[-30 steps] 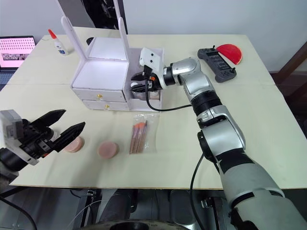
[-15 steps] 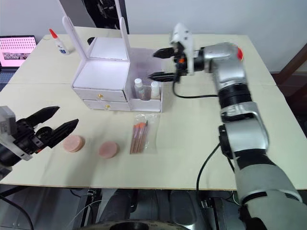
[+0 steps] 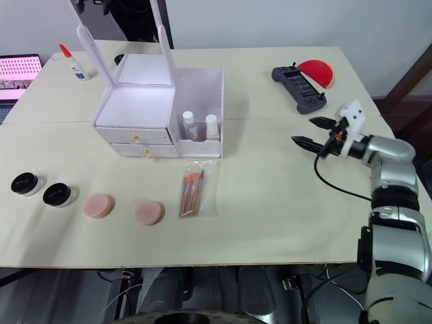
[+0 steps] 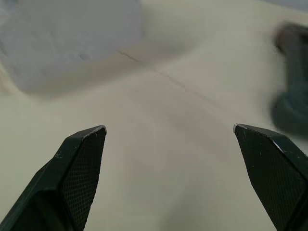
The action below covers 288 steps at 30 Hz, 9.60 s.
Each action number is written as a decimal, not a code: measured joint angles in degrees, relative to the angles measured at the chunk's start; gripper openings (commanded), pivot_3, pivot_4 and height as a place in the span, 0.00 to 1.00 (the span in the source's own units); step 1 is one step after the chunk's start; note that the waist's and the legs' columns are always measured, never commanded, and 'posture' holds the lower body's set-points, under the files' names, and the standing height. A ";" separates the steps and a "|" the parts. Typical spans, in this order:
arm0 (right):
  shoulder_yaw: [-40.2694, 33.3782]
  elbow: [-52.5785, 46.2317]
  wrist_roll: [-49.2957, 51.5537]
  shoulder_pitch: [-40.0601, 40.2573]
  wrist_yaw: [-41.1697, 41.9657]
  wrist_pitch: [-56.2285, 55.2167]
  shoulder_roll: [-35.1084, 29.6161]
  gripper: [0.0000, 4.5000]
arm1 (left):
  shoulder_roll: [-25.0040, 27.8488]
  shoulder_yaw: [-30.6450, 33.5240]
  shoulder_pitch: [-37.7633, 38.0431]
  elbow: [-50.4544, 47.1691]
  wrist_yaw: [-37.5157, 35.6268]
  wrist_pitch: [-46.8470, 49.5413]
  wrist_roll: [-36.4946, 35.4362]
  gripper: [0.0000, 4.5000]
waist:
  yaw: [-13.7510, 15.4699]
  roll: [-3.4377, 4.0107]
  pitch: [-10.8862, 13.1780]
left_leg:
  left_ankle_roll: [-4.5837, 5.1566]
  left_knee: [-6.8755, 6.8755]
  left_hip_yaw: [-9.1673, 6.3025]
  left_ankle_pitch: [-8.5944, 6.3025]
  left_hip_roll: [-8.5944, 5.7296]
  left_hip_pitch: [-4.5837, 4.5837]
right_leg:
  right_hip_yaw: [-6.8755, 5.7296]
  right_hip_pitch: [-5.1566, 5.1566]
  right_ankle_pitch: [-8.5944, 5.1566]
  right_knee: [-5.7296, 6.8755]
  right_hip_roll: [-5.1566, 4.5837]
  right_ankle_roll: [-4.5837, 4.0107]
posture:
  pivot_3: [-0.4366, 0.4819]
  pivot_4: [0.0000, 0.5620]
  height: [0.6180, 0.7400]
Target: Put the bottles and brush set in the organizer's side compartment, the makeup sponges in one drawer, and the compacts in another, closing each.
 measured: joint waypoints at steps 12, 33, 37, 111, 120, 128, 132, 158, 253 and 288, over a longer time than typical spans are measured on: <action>-0.04 0.72 0.15 -2.65 0.05 -0.63 0.57 1.00 | -0.36 -1.45 -3.50 0.80 -0.88 -0.73 0.73 1.00 | 0.01 0.00 0.00 | 0.01 -0.03 0.29 0.00 0.18 0.04 | 0.00 -0.04 0.09 -0.02 0.00 -0.08 | 0.48 0.27 1.00; 18.37 -53.84 14.95 -13.01 13.87 44.91 3.08 1.00 | -23.91 -40.15 -22.91 -47.15 46.92 16.35 -1.41 1.00 | 2.27 -0.19 -0.11 | 0.02 0.29 0.32 0.02 0.22 0.09 | 0.02 0.08 0.14 0.27 0.08 0.04 | 0.48 0.27 1.00; 18.58 -57.08 15.70 -13.29 10.93 49.17 2.23 1.00 | -26.54 -47.77 -26.71 -45.67 52.03 16.39 5.32 1.00 | 2.99 -0.19 -0.11 | 0.02 0.31 0.34 0.02 0.22 0.10 | 0.02 0.07 0.15 0.28 0.09 0.03 | 0.48 0.27 1.00; 7.07 -38.68 54.73 -2.88 -62.45 96.70 31.38 1.00 | -8.08 -76.48 -44.98 -19.89 6.18 20.97 16.35 0.02 | 1.20 -0.30 -0.22 | 0.13 0.19 0.66 0.05 1.25 0.16 | 0.02 -0.09 0.64 0.11 0.95 -0.24 | 0.48 0.27 1.00; 6.49 -38.02 61.10 -1.88 -71.69 95.64 35.37 1.00 | -6.06 -73.97 -43.23 -21.64 5.42 22.74 15.95 0.02 | -0.06 -0.29 -0.25 | 0.20 0.09 0.66 0.01 1.35 0.20 | 0.02 -0.15 0.60 0.15 1.06 -0.32 | 0.48 0.27 1.00; 6.22 -33.94 61.97 -3.32 -73.74 95.63 38.42 0.94 | -5.21 -71.34 -41.29 -23.47 5.65 24.87 15.19 0.01 | -0.14 -0.28 -0.25 | 0.27 0.06 0.67 -0.03 1.39 0.19 | 0.02 -0.24 0.56 0.20 1.10 -0.39 | 0.48 0.27 1.00; 4.60 -31.27 60.47 -3.45 -74.03 95.62 39.26 0.62 | -5.21 -70.63 -40.34 -24.28 5.63 25.41 14.48 0.00 | -0.07 -0.28 -0.25 | 0.30 0.06 0.67 -0.04 1.39 0.16 | 0.02 -0.28 0.55 0.21 1.10 -0.41 | 0.48 0.27 1.00; 11.10 -53.33 41.67 -15.91 -28.43 60.89 19.29 0.00 | -1.63 -36.64 -31.42 -36.59 7.82 36.37 -19.15 0.00 | -0.13 -0.19 -0.18 | 0.29 0.25 0.81 -0.04 1.38 -0.70 | 0.06 -1.13 0.51 0.23 1.06 -0.29 | 0.48 0.27 1.00; 17.65 20.70 -20.77 -44.76 -7.90 -14.54 26.30 0.01 | -7.02 -31.11 -17.99 -45.11 28.24 14.45 -18.87 0.00 | 0.16 -0.22 -0.18 | 0.00 0.10 0.90 0.11 1.38 -0.35 | 0.15 -0.91 0.71 0.37 1.05 -0.49 | 0.48 0.27 1.00; -4.77 -2.30 2.61 -1.11 1.70 3.44 0.52 0.99 | -14.83 -9.52 0.22 -18.42 18.04 -3.15 0.61 1.00 | -0.02 -0.29 -0.24 | -0.02 0.52 1.34 0.06 1.41 -0.16 | 0.33 -0.59 0.71 0.33 0.89 -0.64 | 0.48 0.27 1.00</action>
